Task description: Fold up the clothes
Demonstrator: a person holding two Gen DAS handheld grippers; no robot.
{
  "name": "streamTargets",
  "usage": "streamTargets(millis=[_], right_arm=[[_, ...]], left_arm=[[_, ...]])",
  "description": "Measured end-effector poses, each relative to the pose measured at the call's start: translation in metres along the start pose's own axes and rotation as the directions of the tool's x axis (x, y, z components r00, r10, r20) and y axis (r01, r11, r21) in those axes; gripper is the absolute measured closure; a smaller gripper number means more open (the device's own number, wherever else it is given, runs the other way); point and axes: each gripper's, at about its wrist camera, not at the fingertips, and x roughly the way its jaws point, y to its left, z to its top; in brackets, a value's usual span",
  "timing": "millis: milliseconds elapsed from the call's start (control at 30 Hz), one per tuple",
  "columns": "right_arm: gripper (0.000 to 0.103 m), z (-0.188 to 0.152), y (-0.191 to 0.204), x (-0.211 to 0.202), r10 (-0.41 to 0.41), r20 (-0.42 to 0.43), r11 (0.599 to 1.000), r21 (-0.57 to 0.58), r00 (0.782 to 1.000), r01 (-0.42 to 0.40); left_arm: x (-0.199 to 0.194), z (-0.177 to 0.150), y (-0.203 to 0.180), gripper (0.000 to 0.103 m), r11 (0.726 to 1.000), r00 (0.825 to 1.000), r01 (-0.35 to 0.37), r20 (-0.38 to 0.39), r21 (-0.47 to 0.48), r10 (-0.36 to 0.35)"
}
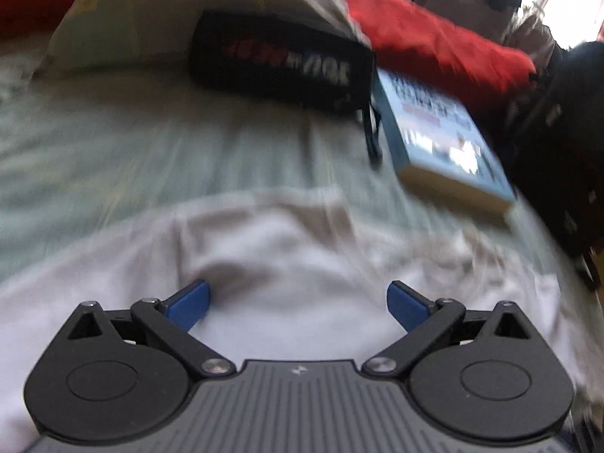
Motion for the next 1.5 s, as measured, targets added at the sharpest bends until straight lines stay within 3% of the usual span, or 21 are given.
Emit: streamTargets(millis=[133,233,300,367,467,500,600,767,867,1000,1100,1200,1267,1433,1500], right_arm=[[0.0,0.0,-0.002,-0.002,0.005,-0.005,1.0,0.017,1.0,-0.005],[0.0,0.001,-0.004,-0.005,0.016,-0.006,0.999,0.035,1.0,-0.016],[0.0,0.001,-0.006,-0.007,0.028,-0.007,0.998,0.054,1.0,-0.028],[0.0,0.002,-0.007,-0.008,0.038,-0.01,0.997,0.069,0.999,-0.037],[0.0,0.002,-0.006,-0.009,0.032,-0.016,0.997,0.07,0.999,-0.031],[0.0,0.002,-0.006,-0.009,0.03,-0.016,0.997,0.068,0.999,-0.029],[0.0,0.002,-0.005,-0.008,0.027,-0.018,0.998,0.066,0.999,-0.026],[0.0,0.001,-0.005,-0.008,0.025,-0.018,0.998,0.058,1.0,-0.024],[0.0,0.0,-0.005,-0.008,0.027,-0.016,0.998,0.057,1.0,-0.026],[0.0,0.001,-0.006,-0.01,0.035,-0.013,0.997,0.072,0.999,-0.034],[0.0,0.001,-0.007,-0.01,0.04,-0.013,0.996,0.079,0.999,-0.039],[0.0,0.001,-0.007,-0.009,0.041,-0.013,0.996,0.082,0.999,-0.04],[0.0,0.001,-0.008,-0.009,0.041,-0.012,0.996,0.083,0.999,-0.04],[0.0,0.0,-0.007,-0.008,0.042,-0.012,0.996,0.081,0.999,-0.041],[0.0,0.0,-0.007,-0.008,0.041,-0.013,0.996,0.079,0.999,-0.04]], left_arm=[[0.025,0.022,-0.001,0.003,0.998,0.998,-0.055,0.031,0.005,0.055],[0.016,0.031,-0.007,0.003,0.996,0.995,-0.088,0.046,0.032,0.086],[0.0,0.029,-0.008,0.003,0.999,0.998,-0.035,0.044,0.027,0.034],[-0.015,0.021,-0.013,0.002,0.997,0.998,0.066,0.003,0.036,-0.066],[-0.015,0.007,-0.027,0.002,0.979,0.979,0.181,-0.111,0.093,-0.17],[-0.01,0.004,-0.032,0.002,0.975,0.975,0.188,-0.141,0.12,-0.17],[0.011,0.004,-0.042,0.002,0.976,0.986,0.116,-0.142,0.183,-0.091],[0.037,0.027,-0.031,0.002,0.996,1.0,0.02,0.0,0.089,-0.02],[0.028,0.031,-0.035,0.002,0.998,1.0,-0.006,0.009,0.055,0.005],[0.005,0.018,-0.055,0.002,0.987,0.99,0.14,-0.045,0.077,-0.137],[-0.002,0.006,-0.081,0.002,0.946,0.951,0.297,-0.132,0.128,-0.28],[0.013,-0.002,-0.103,0.002,0.919,0.92,0.363,-0.214,0.152,-0.327],[0.03,-0.005,-0.11,0.002,0.929,0.931,0.333,-0.217,0.164,-0.295],[0.057,0.009,-0.112,0.002,0.952,0.962,0.272,-0.082,0.142,-0.262],[0.059,0.016,-0.116,0.002,0.962,0.97,0.241,-0.074,0.128,-0.233]])
